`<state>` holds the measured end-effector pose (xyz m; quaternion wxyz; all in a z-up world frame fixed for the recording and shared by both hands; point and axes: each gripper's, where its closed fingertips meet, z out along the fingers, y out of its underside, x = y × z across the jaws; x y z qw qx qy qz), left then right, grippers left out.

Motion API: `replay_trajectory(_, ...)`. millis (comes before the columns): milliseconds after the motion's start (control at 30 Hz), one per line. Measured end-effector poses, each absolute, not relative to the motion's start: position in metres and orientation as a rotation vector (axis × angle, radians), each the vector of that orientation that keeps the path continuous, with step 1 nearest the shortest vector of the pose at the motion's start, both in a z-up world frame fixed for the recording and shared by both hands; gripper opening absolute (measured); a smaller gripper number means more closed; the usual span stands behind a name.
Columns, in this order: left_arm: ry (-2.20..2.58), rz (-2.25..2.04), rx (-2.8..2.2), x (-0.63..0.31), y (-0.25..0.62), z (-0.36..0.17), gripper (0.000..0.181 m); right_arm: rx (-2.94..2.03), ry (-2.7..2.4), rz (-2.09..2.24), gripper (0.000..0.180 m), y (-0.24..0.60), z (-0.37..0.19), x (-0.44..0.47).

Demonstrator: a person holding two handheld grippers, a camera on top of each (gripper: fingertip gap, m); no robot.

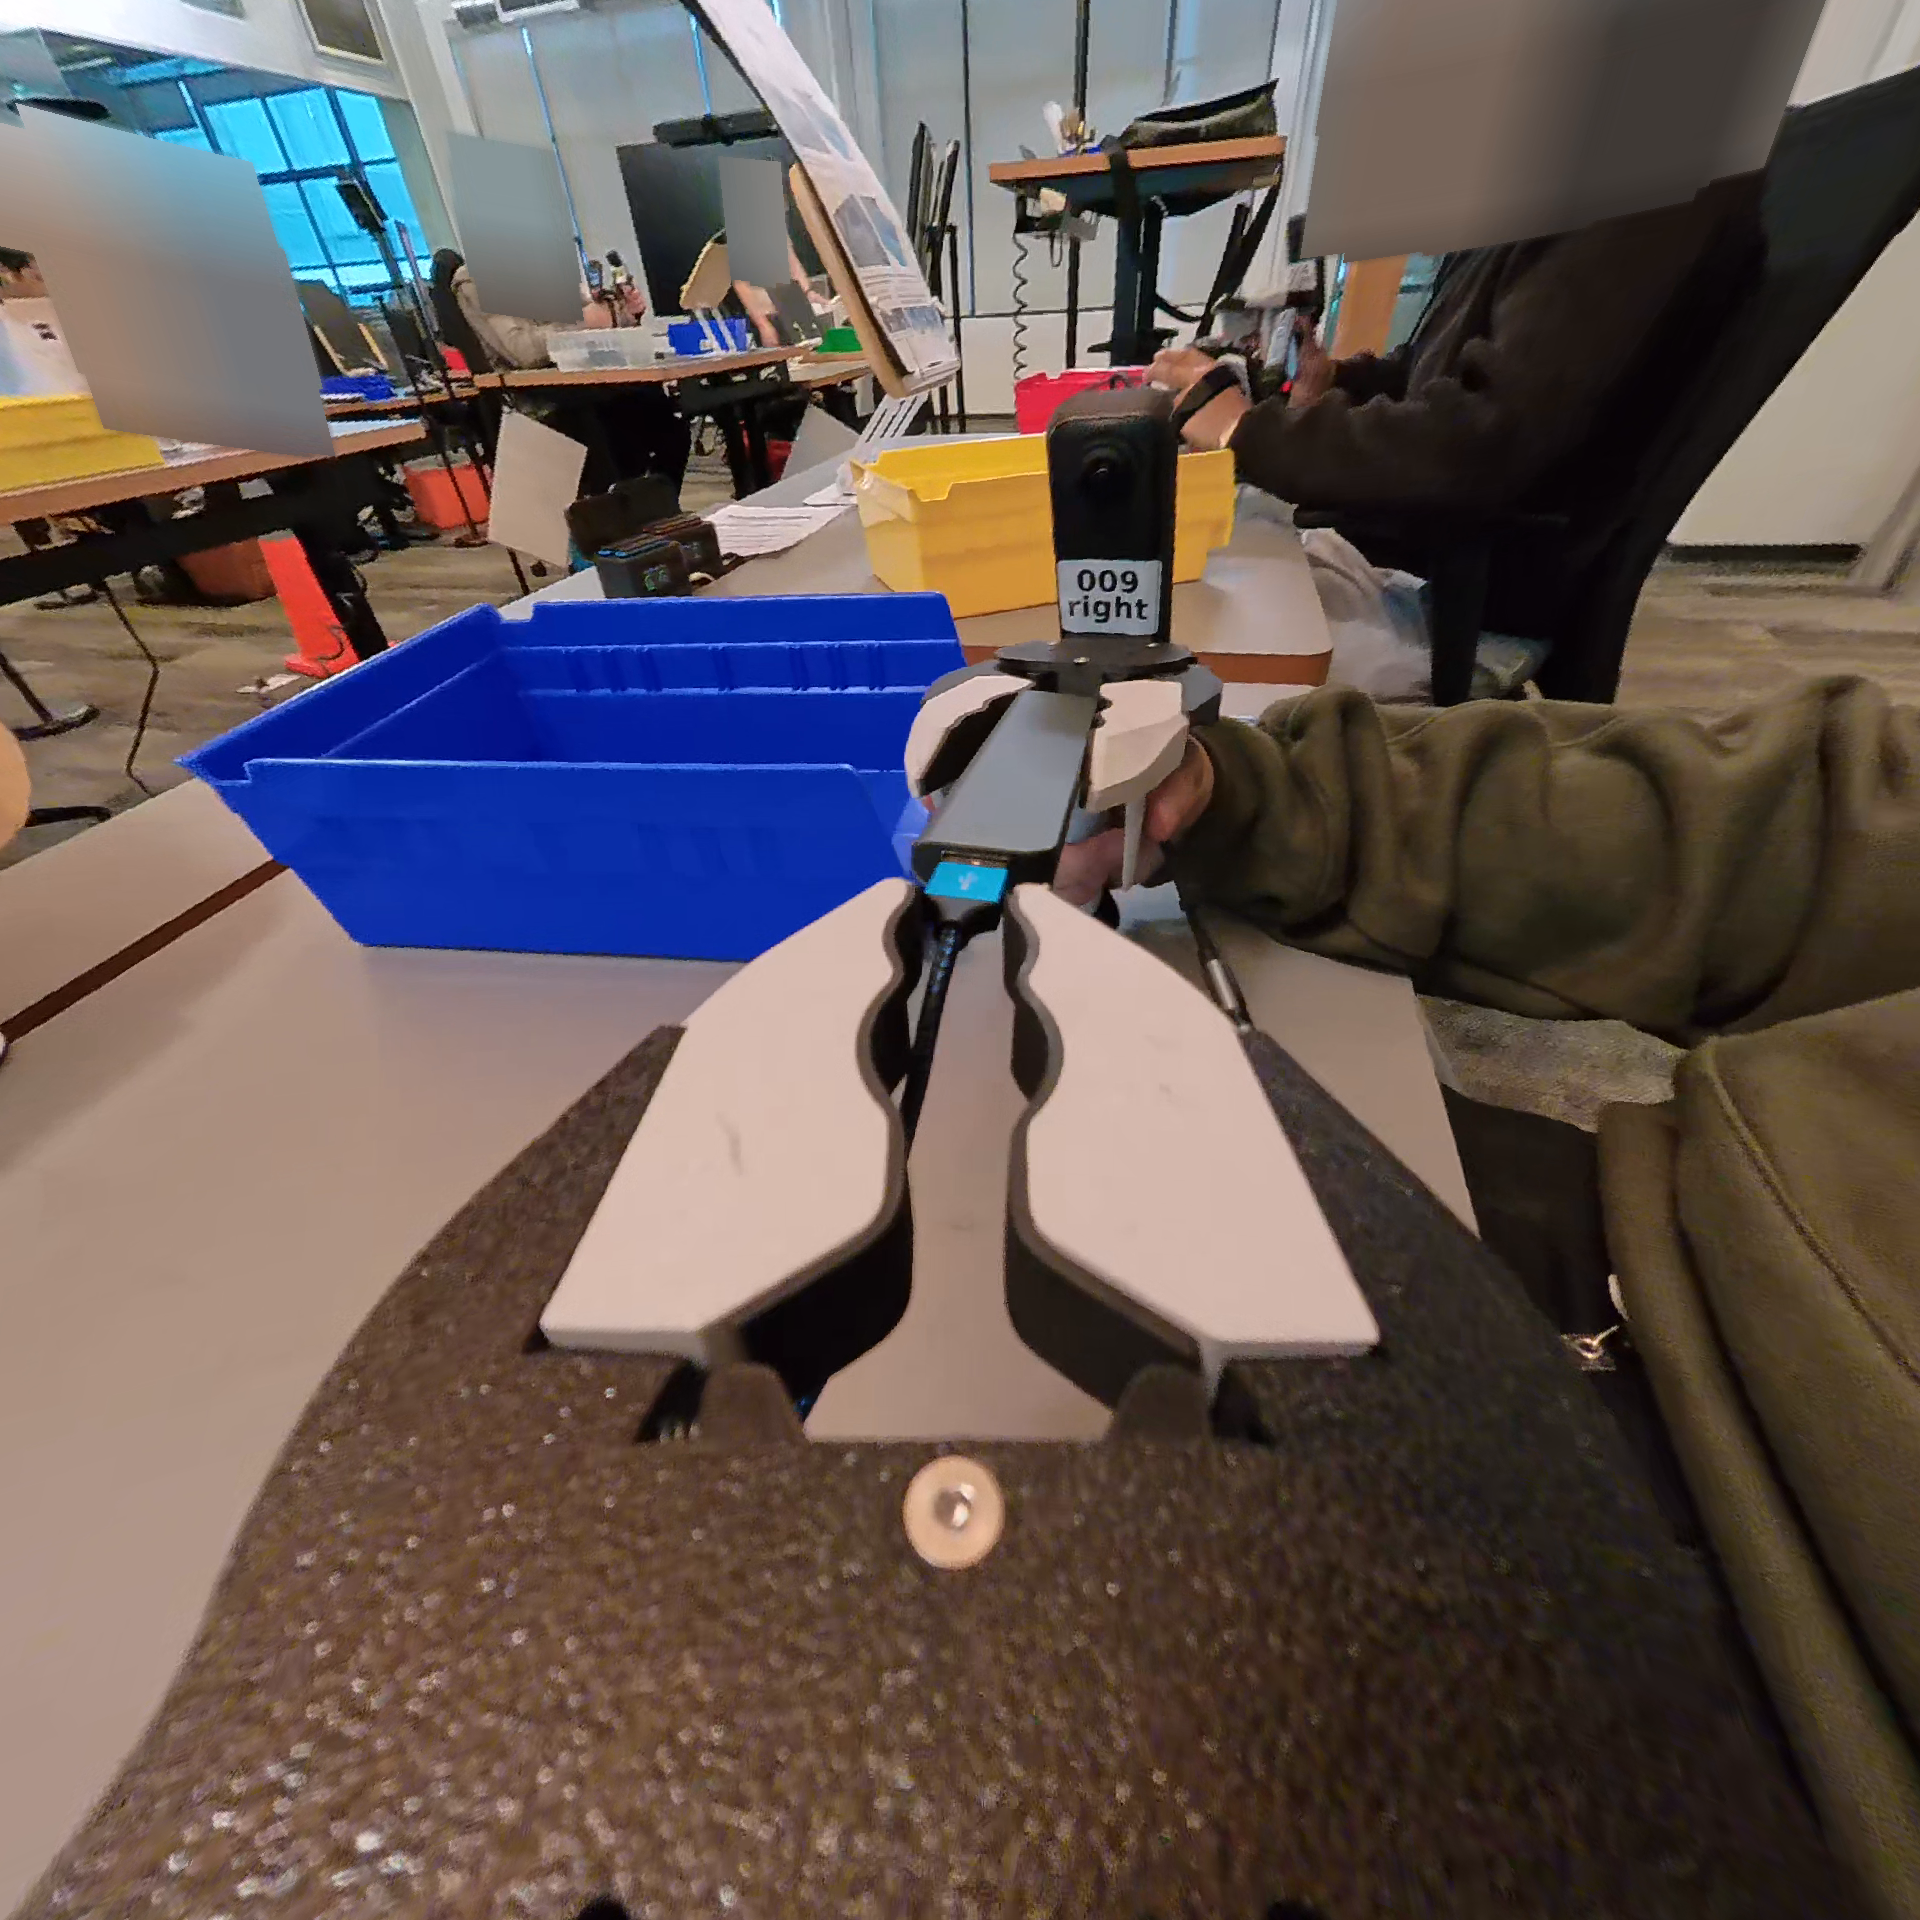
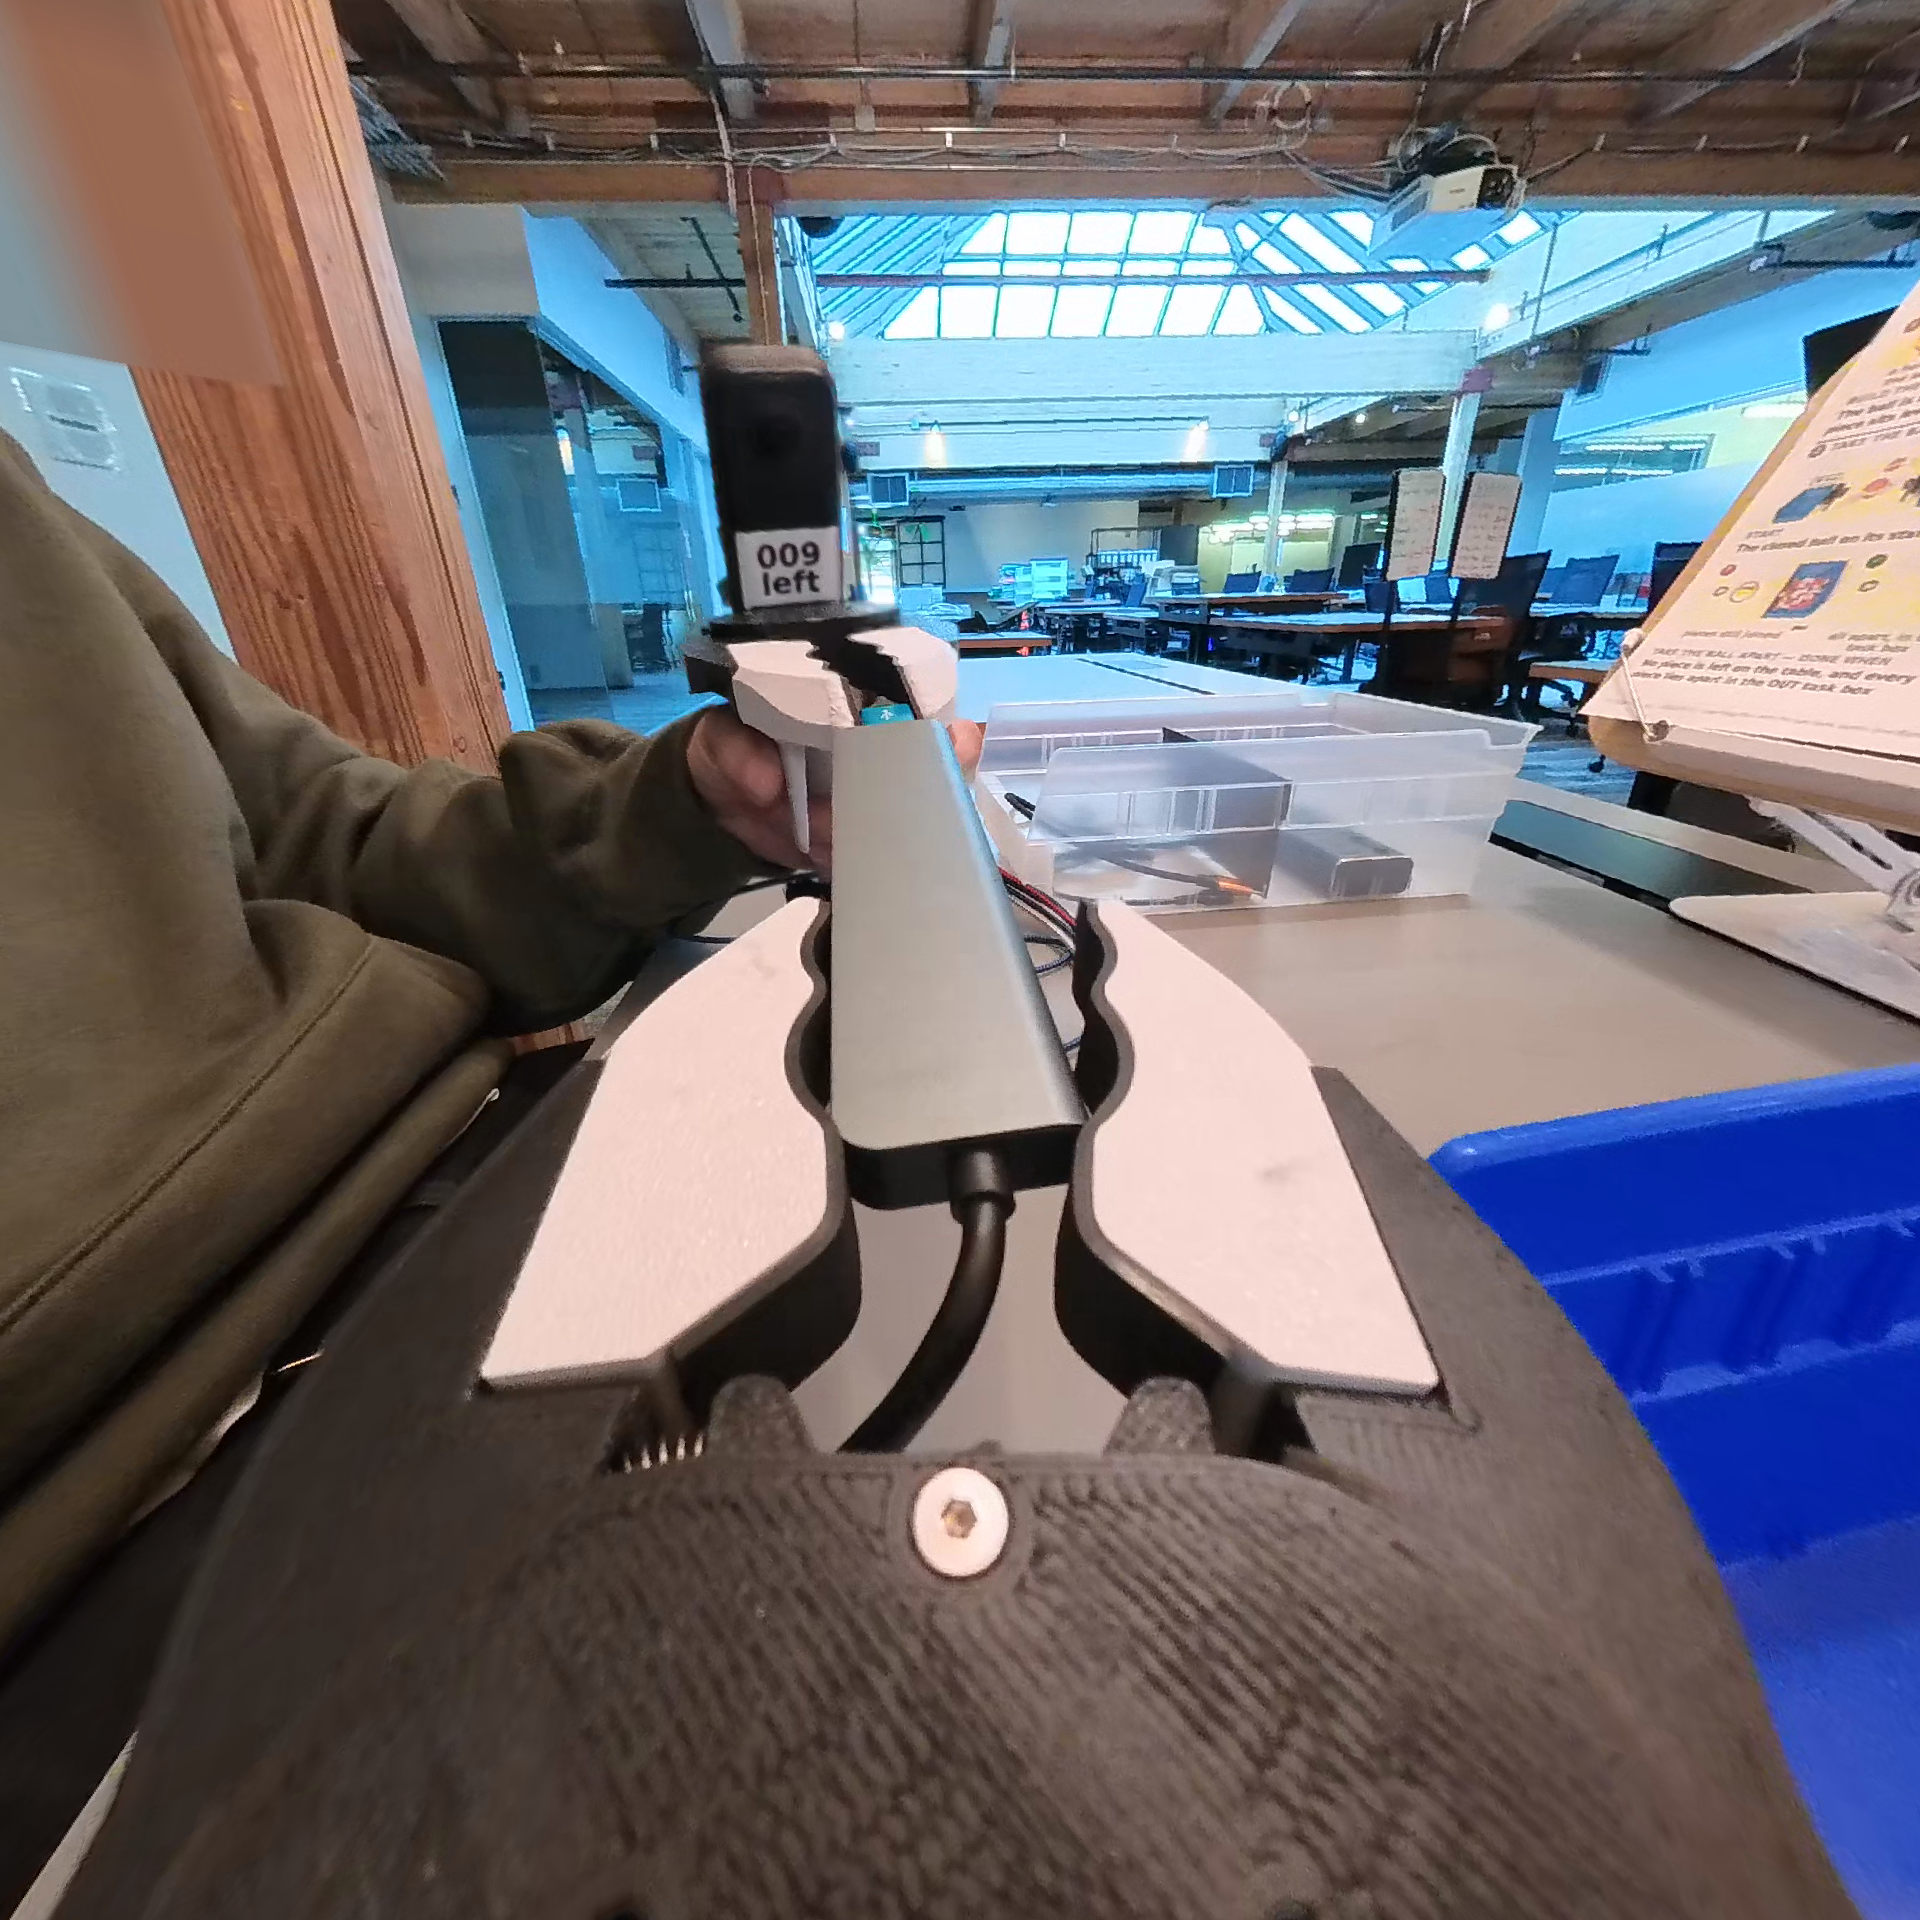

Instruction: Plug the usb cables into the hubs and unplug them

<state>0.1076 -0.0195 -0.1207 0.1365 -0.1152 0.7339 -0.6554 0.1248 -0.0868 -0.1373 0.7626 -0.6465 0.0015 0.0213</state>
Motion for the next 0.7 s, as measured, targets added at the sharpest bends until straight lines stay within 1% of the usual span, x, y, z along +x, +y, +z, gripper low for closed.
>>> replay_trajectory(133,2.161,-1.897,-0.301,0.104,-0.024,-0.127,0.016,-1.411,-0.036,0.043,0.044,-0.085,-0.138,0.119)
replay_trajectory(300,2.146,-1.823,-0.241,0.104,-0.026,-0.126,0.014,-1.399,-0.043,0.049,0.044,-0.086,-0.137,0.119)
replay_trajectory(700,2.255,-1.814,-0.211,0.099,-0.02,-0.134,0.014,-1.44,-0.08,0.047,0.041,-0.081,-0.141,0.114)
